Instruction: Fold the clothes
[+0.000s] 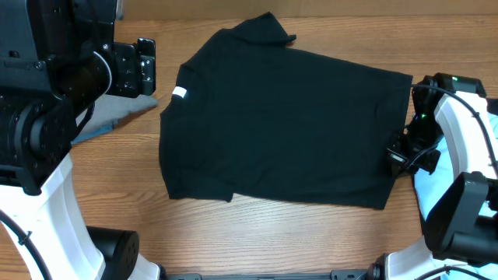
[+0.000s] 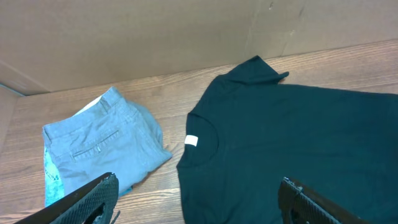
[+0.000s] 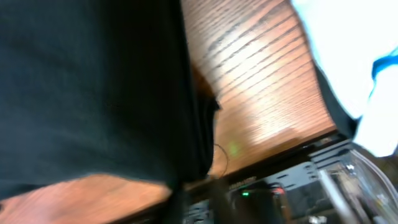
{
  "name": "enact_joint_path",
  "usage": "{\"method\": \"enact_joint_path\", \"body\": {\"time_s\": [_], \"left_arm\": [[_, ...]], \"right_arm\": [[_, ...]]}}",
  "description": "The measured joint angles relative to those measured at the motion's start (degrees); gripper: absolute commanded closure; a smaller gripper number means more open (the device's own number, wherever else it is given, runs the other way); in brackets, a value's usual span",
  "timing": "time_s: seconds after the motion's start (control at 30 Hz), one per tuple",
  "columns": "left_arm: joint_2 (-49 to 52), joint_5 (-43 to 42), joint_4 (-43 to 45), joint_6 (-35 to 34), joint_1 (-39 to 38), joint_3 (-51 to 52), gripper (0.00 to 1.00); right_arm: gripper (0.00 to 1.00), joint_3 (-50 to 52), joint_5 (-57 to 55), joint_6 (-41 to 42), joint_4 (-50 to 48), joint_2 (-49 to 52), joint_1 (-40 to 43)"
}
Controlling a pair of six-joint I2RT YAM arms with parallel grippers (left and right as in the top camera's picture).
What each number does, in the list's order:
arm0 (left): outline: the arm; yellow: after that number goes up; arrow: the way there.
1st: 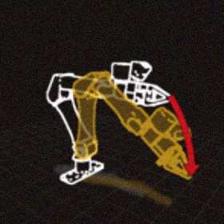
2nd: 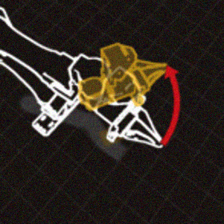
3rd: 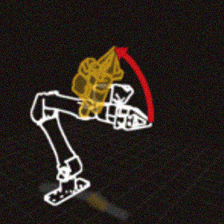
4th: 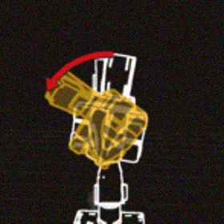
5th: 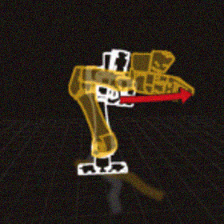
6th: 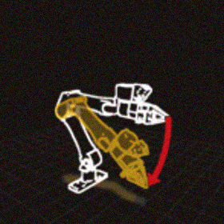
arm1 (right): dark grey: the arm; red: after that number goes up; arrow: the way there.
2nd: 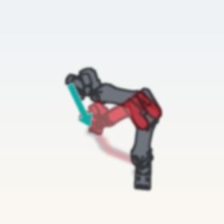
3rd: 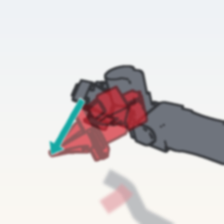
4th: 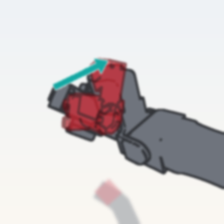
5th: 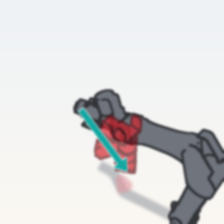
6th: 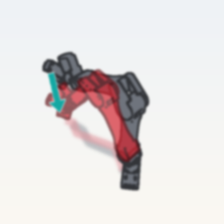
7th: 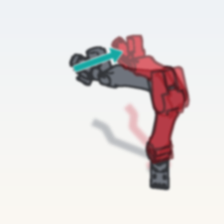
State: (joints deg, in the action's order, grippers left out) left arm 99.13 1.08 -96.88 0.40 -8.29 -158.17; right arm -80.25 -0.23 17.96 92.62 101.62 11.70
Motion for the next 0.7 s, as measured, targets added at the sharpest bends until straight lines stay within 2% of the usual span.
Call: {"method": "enact_joint_path", "body": {"time_s": [0.07, 0.1, 0.27, 0.43, 0.57, 0.7], "left_arm": [[0.0, 0.0, 0.0, 0.0, 0.0, 0.0, 0.11], [0.0, 0.0, 0.0, 0.0, 0.0, 0.0, 0.1], [0.0, 0.0, 0.0, 0.0, 0.0, 0.0, 0.1], [0.0, 0.1, 0.0, 0.0, 0.0, 0.0, 0.07], [-1.0, 1.0, 0.0, 0.0, 0.0, 2.3, 0.05], [-4.9, 4.0, 0.2, 0.0, 0.0, 7.8, 0.02]], "right_arm": [[0.12, 0.0, -0.7, 0.0, -0.3, 0.0, 0.0], [0.11, 0.0, -0.8, 0.0, -1.3, 0.0, 0.0], [0.11, 0.0, 0.5, -0.2, -9.7, 0.0, 0.2], [0.14, 0.0, 4.0, -0.9, -8.4, 0.0, 0.2], [0.22, 0.3, 7.0, -1.8, -8.7, 0.0, 0.2], [0.2, 1.0, 12.7, -3.3, -9.0, -0.1, 0.1]]}}
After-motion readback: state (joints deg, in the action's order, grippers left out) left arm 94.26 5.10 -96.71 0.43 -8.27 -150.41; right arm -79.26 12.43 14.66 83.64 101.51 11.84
